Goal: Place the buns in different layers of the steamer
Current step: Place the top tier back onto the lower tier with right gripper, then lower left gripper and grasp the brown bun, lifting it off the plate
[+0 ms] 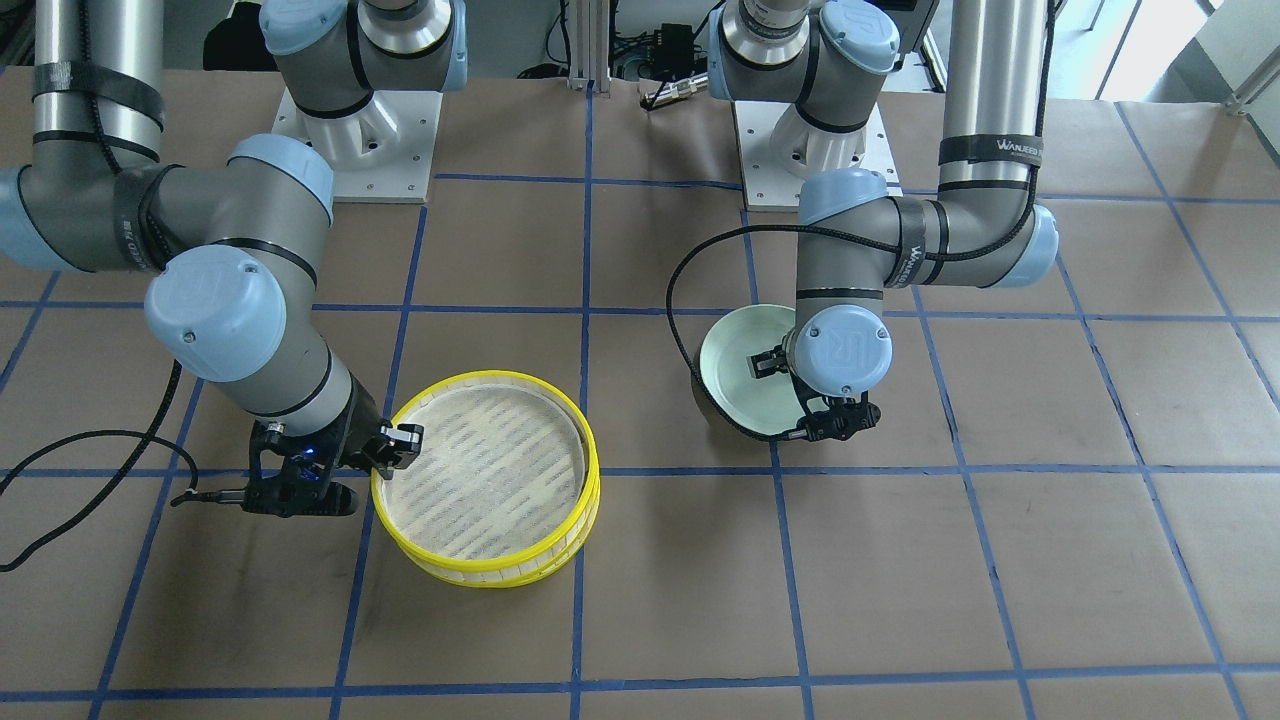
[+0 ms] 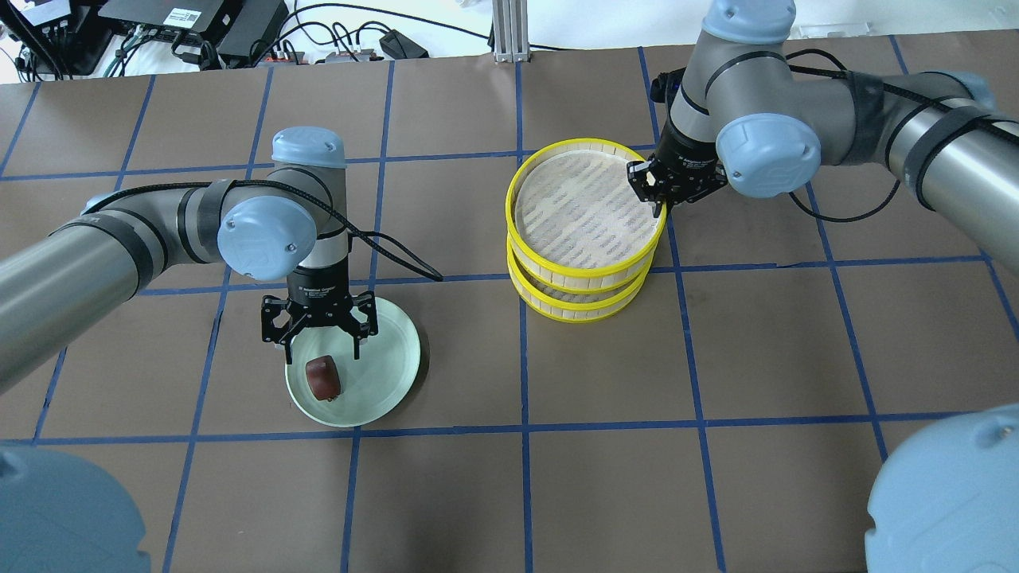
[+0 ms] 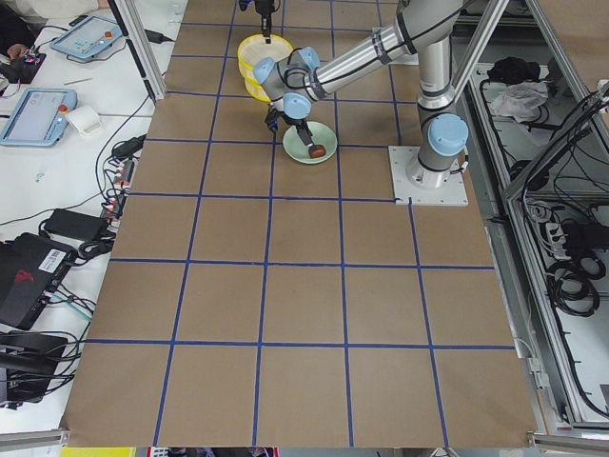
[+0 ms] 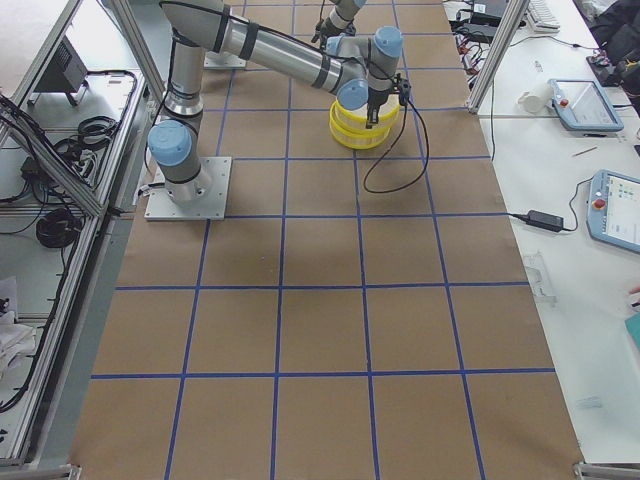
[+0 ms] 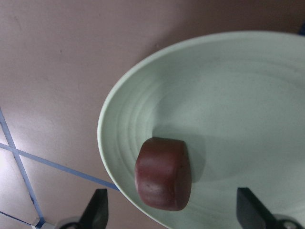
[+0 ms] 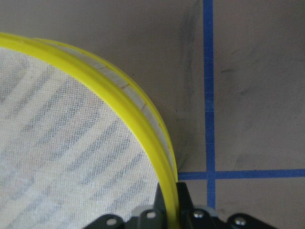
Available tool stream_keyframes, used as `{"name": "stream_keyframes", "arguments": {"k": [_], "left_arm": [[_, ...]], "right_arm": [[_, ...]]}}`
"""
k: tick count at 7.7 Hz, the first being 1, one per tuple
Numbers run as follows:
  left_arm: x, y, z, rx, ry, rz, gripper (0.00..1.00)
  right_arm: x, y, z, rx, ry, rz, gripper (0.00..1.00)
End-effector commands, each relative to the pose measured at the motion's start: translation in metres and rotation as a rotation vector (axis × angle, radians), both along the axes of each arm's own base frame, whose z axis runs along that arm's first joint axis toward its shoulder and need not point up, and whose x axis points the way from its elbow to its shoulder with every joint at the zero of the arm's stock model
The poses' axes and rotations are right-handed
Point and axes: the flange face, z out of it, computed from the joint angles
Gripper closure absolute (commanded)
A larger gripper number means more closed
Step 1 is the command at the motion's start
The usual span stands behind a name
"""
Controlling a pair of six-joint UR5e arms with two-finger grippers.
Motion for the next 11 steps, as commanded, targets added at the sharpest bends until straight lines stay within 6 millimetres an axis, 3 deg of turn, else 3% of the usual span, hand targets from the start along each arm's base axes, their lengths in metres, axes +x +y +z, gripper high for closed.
{"name": "stream_keyframes", "arguments": {"k": [1,2,11], "left_arm": [[0.0,-0.001,-0.007,0.001,0.009,0.009,0.08],[0.0,-0.002,-0.013,0.007,0.01,0.008,0.29],[0.002,0.006,-0.023,0.037,-0.014,-0.006,0.29]], "right_arm": [[0.001,0.005,-0.008,0.017,-0.004,0.005,1.0],[0.0,0.005,-0.008,0.019,-0.004,0.005,1.0],[0.001,0.006,-0.012,0.027,-0.009,-0.001,1.0]]}}
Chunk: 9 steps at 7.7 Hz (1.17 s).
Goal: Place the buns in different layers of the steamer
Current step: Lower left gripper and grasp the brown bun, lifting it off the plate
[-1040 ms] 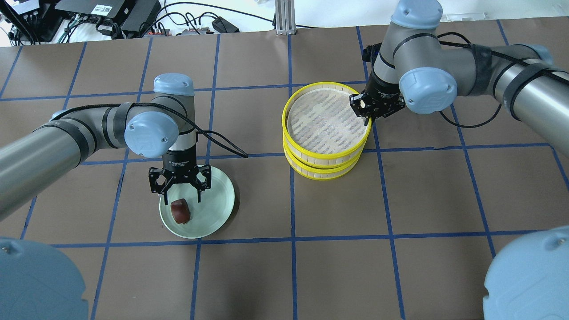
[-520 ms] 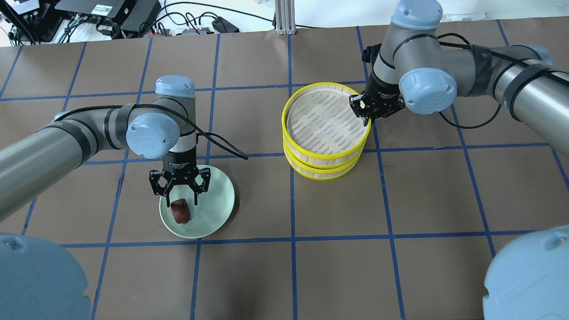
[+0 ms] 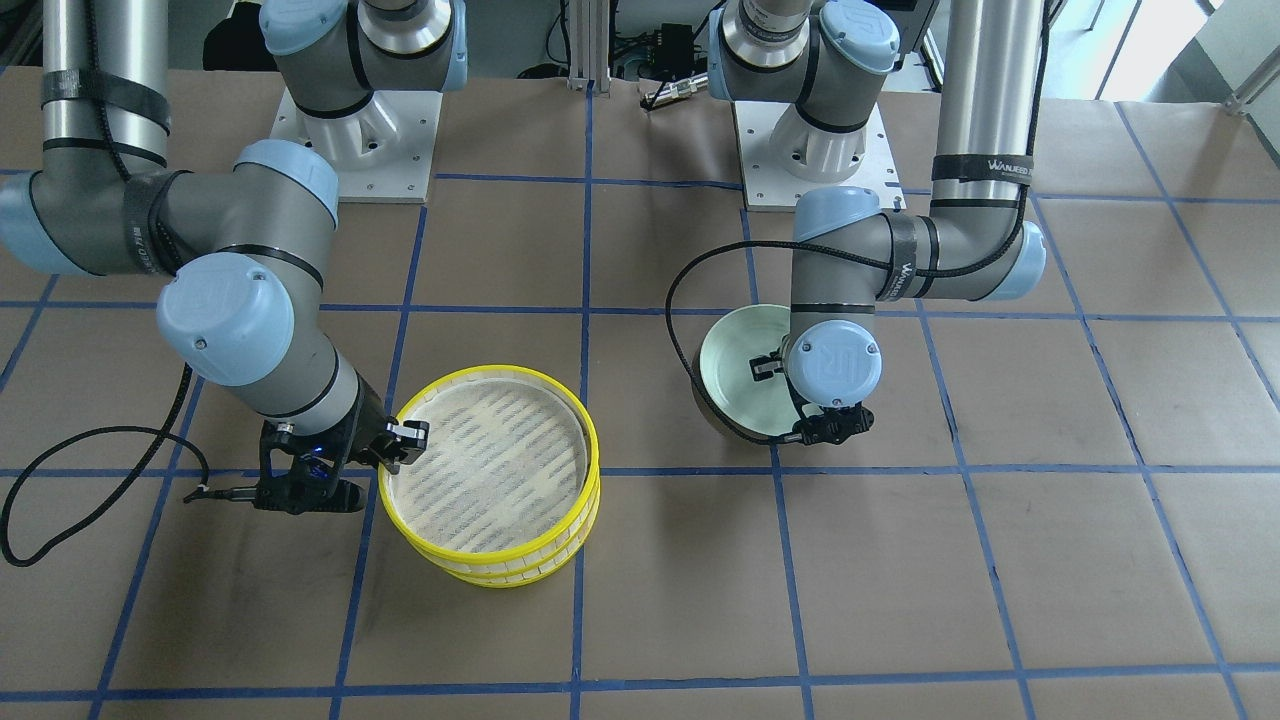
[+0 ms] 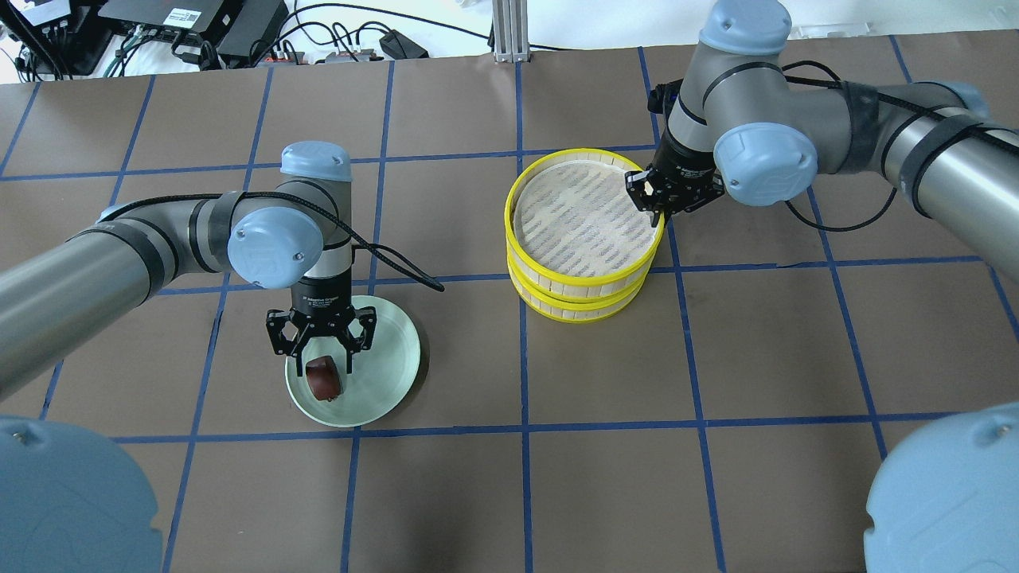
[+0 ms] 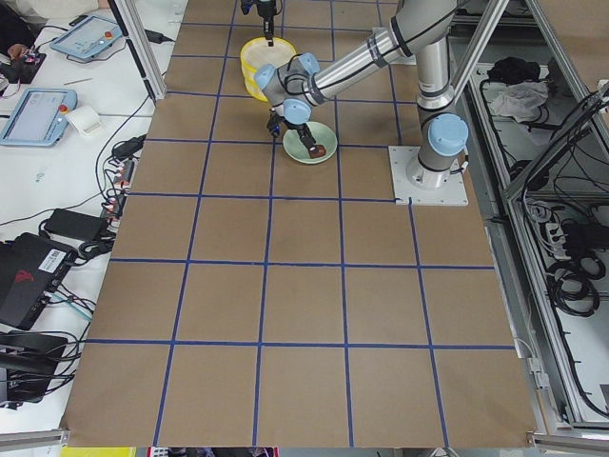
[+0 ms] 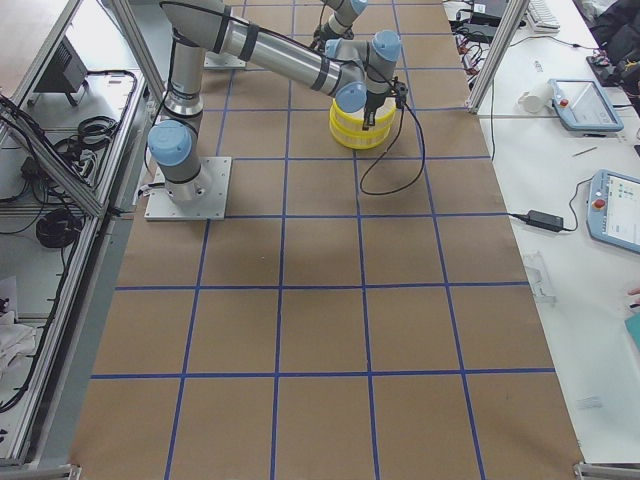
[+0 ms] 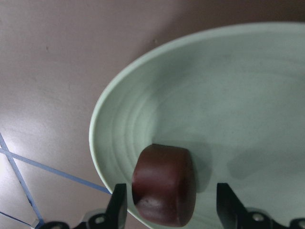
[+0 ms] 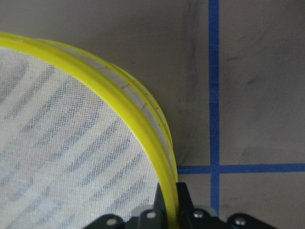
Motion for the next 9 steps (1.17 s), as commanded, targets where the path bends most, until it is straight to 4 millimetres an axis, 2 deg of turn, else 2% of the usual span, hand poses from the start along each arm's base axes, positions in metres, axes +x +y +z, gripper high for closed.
{"name": "stream_keyframes", "arguments": {"k": [1,2,3,5,6,7,8,9], "left_arm": [[-0.001,0.001,-0.002,0.003,0.005,0.004,0.33],[-0.001,0.001,-0.002,0.0,0.007,0.007,0.54],[-0.001,-0.001,-0.001,-0.003,0.008,0.007,0.67],[-0.002,-0.004,0.003,-0.017,0.009,0.007,0.87],[-0.002,-0.007,0.008,-0.032,0.011,0.007,0.87],[-0.004,-0.016,0.024,-0.073,0.019,0.008,0.87],[-0.007,-0.032,0.049,-0.132,0.043,0.018,0.87],[-0.007,-0.042,0.074,-0.179,0.044,0.015,0.87]], "right_arm": [[0.0,0.002,-0.004,0.009,-0.004,-0.004,1.0],[0.0,0.002,-0.005,0.011,-0.004,-0.005,1.0],[0.0,0.002,-0.005,0.01,-0.004,-0.005,0.99],[0.0,0.002,-0.005,0.01,-0.007,-0.005,0.94],[0.001,0.002,-0.005,0.01,-0.007,-0.005,0.91],[0.0,0.002,-0.005,0.01,-0.007,-0.007,0.91],[0.0,0.002,-0.005,0.01,-0.007,-0.007,0.87],[0.0,0.002,-0.005,0.01,-0.007,-0.007,0.8]]}}
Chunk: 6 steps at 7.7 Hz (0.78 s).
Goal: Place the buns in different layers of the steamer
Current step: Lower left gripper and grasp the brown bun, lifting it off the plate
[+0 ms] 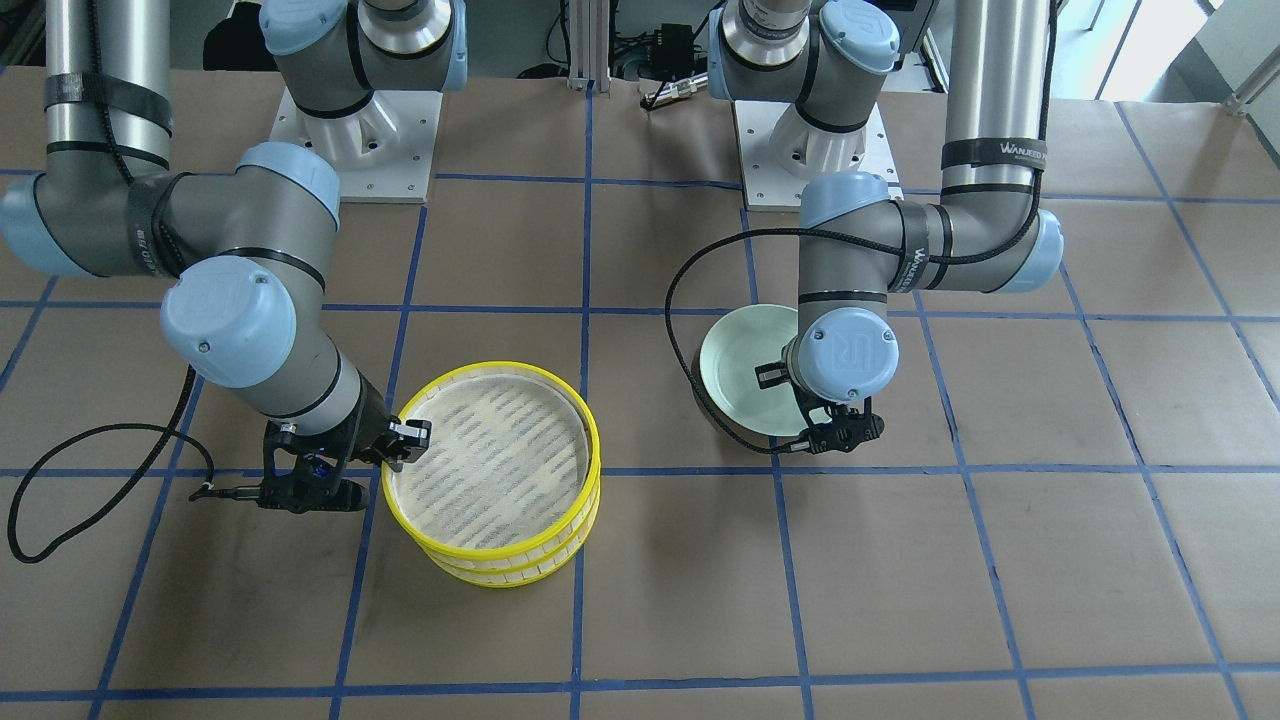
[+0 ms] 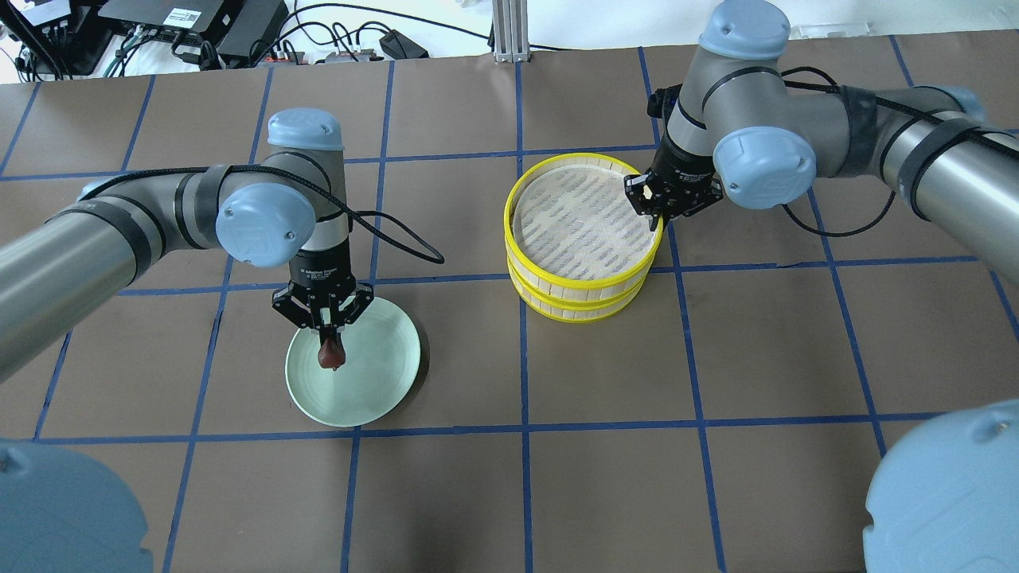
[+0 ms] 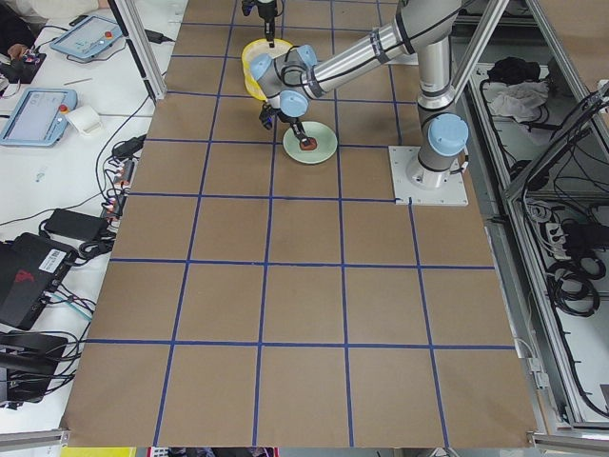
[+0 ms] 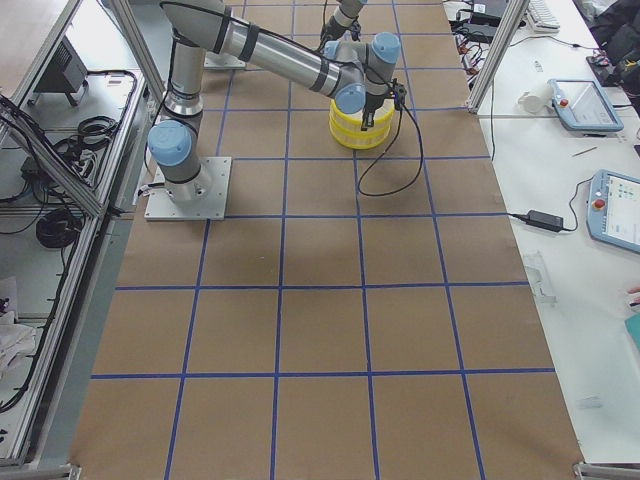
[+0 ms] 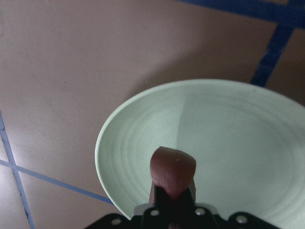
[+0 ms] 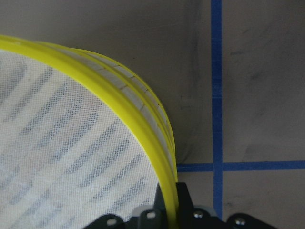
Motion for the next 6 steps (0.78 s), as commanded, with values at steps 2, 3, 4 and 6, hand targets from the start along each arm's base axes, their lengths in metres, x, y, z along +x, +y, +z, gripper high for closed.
{"name": "stream_keyframes", "arguments": {"k": [2,3,4,6], "left_arm": [[-0.002,-0.027,0.066,-0.142,0.02,0.001,0.87],[-0.003,-0.027,0.075,-0.156,0.018,-0.001,0.87],[-0.002,-0.026,0.085,-0.177,0.018,-0.003,0.87],[-0.004,-0.027,0.089,-0.194,0.017,-0.014,0.87]], "right_arm": [[0.001,0.0,0.0,0.002,0.0,0.0,0.53],[0.0,0.0,0.001,-0.001,0.0,-0.002,0.41],[0.001,0.0,0.002,-0.003,0.0,-0.001,0.24],[-0.001,-0.008,0.028,-0.052,0.003,0.0,0.02]]}}
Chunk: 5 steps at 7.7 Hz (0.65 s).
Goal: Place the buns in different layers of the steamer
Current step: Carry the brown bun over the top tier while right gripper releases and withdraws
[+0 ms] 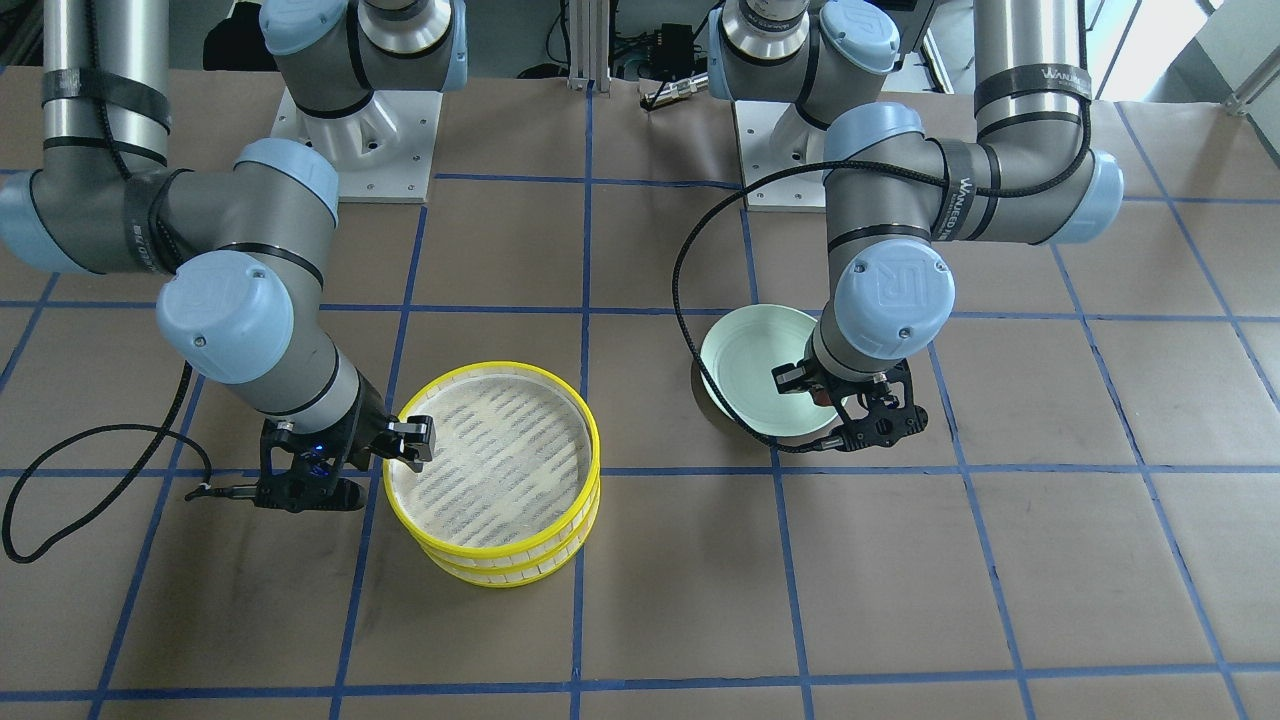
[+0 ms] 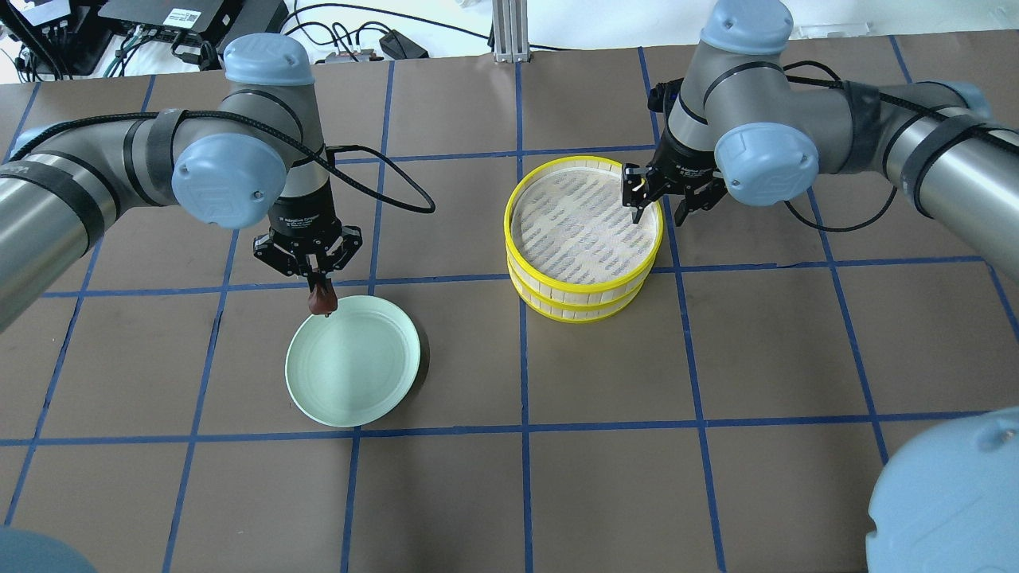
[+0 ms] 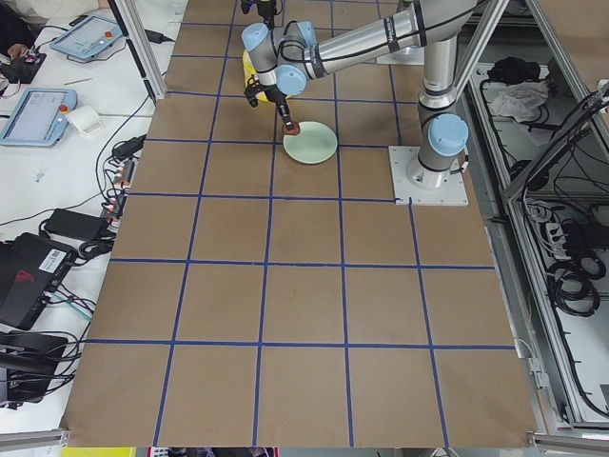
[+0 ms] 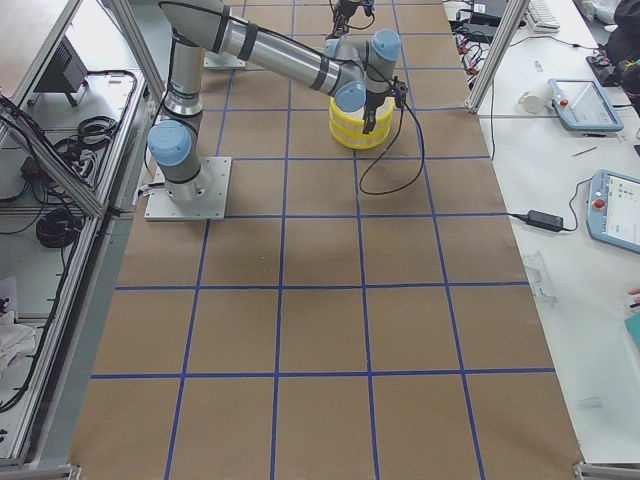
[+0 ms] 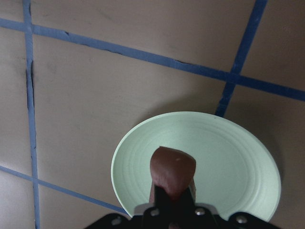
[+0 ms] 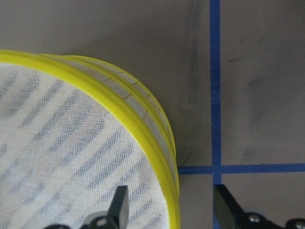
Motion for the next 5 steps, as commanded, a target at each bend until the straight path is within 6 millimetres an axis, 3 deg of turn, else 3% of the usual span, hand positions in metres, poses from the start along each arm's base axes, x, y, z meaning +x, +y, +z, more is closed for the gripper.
{"name": "stream_keyframes", "arguments": {"k": [1,2,3,5], "left_arm": [[-0.004,-0.002,0.009,-0.04,0.008,-0.018,0.87],[-0.013,-0.005,0.014,-0.087,0.016,-0.027,0.87],[-0.028,-0.007,0.024,-0.127,0.053,-0.026,0.86],[-0.054,-0.019,0.035,-0.221,0.118,-0.03,0.86]], "right_arm": [[-0.006,-0.009,0.042,-0.057,0.006,0.008,0.0],[-0.016,-0.006,0.067,-0.036,0.017,0.011,0.0],[-0.038,-0.002,0.095,-0.028,0.018,0.022,0.0],[-0.081,0.033,0.153,-0.023,0.069,0.036,0.0]]}}
